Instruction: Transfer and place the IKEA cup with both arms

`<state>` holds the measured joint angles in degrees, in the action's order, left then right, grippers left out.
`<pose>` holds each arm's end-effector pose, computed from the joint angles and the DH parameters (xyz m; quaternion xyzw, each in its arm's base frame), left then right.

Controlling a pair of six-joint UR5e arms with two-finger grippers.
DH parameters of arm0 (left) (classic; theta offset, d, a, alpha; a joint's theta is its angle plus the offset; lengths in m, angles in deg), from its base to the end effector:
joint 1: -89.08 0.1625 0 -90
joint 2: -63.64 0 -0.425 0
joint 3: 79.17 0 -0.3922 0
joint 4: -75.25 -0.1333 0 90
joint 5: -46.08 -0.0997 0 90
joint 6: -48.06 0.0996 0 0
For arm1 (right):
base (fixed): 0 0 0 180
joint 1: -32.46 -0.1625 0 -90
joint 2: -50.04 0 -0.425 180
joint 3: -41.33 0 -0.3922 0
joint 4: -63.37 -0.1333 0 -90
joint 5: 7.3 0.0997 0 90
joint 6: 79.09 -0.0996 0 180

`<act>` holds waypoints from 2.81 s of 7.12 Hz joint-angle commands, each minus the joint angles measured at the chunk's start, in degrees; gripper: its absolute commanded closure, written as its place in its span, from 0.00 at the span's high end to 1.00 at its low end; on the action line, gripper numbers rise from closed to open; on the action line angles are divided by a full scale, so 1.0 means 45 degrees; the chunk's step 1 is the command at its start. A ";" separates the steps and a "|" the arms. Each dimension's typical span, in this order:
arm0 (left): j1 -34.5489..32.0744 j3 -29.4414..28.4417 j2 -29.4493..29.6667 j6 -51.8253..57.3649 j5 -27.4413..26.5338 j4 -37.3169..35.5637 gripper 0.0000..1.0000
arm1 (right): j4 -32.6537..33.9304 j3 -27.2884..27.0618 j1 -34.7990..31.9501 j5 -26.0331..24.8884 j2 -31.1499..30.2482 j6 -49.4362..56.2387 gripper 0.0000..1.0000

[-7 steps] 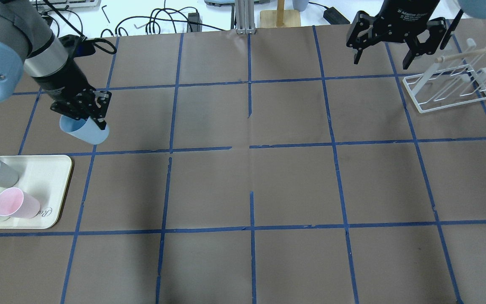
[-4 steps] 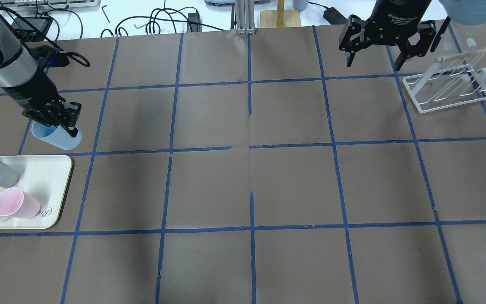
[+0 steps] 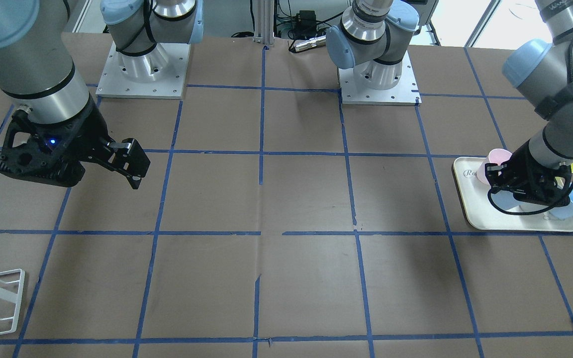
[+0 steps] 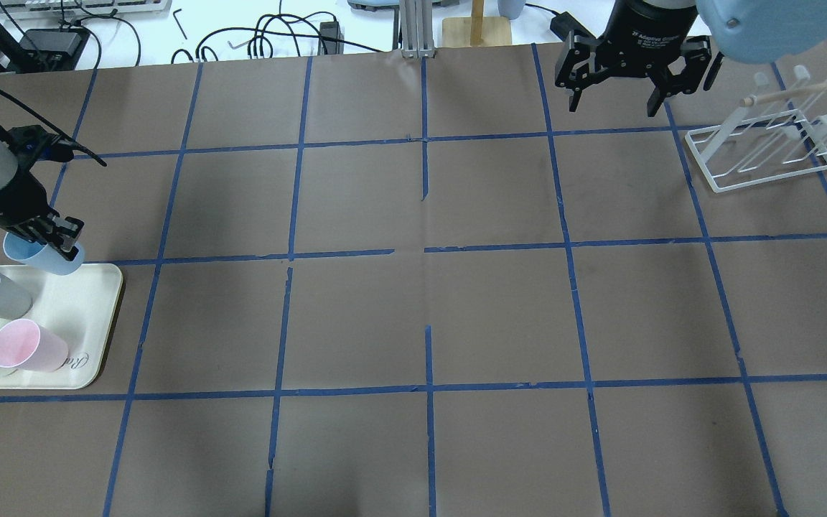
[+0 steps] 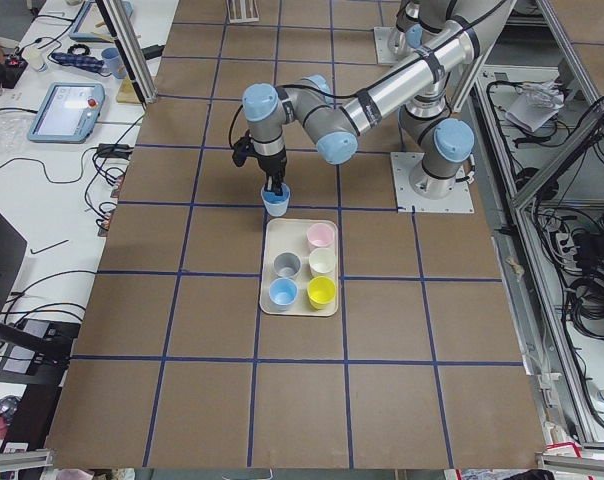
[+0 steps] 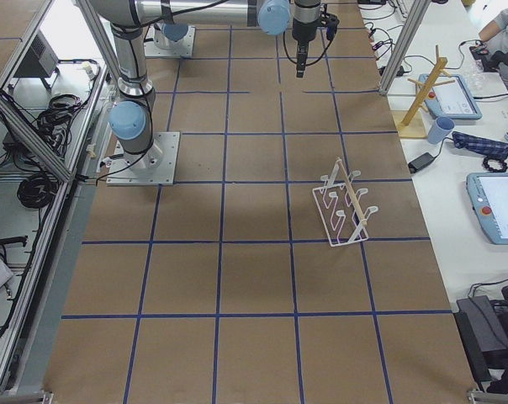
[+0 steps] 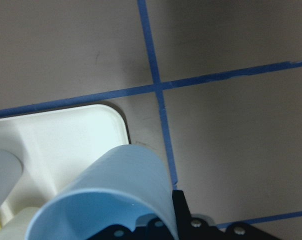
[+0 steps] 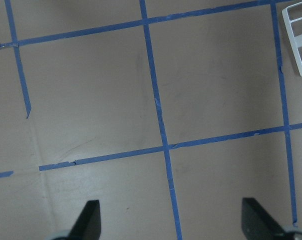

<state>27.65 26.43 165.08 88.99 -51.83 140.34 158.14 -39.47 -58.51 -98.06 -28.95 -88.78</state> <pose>0.1482 -0.5223 0.2985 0.1087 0.9915 0.0545 0.0461 0.1417 -0.5756 0.4730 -0.0762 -0.9967 0.0263 0.0042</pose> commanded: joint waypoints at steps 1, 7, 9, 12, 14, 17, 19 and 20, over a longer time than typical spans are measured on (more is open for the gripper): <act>0.0251 0.0343 0.0522 0.0494 -0.0369 -0.1219 0.00 | 0.0014 0.0007 -0.0059 0.0052 0.0051 0.0025 1.00; 0.1033 0.0362 0.1714 0.0630 -0.0760 -0.1416 0.00 | 0.0034 0.0007 0.0097 0.0013 0.0033 0.0104 1.00; 0.1033 0.0362 0.1774 0.0650 -0.0780 -0.1319 0.05 | 0.0014 -0.0012 0.0059 0.0033 -0.0006 0.0026 1.00; 0.0955 0.0382 0.1600 0.0650 -0.0760 -0.0833 1.00 | 0.0014 -0.0013 0.0156 0.0013 0.0013 0.0065 1.00; 0.0780 0.0052 0.1094 0.0554 -0.0722 0.0219 1.00 | 0.0014 -0.0013 0.0195 0.0013 0.0013 0.0065 1.00; -0.1007 -0.0984 -0.0232 -0.1505 -0.0313 0.2441 1.00 | 0.0033 -0.0013 0.0195 0.0033 0.0013 0.0065 1.00; -0.2961 -0.1180 -0.1578 -0.4161 0.0583 0.3714 1.00 | 0.0014 -0.0013 0.0215 0.0052 0.0013 0.0065 1.00; -0.4034 -0.1413 -0.2088 -0.5102 0.0762 0.3798 1.00 | 0.0014 -0.0013 0.0215 0.0033 0.0013 0.0065 1.00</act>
<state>15.66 21.16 159.08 72.47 -50.06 155.48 158.21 -39.53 -57.56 -97.88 -28.89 -88.49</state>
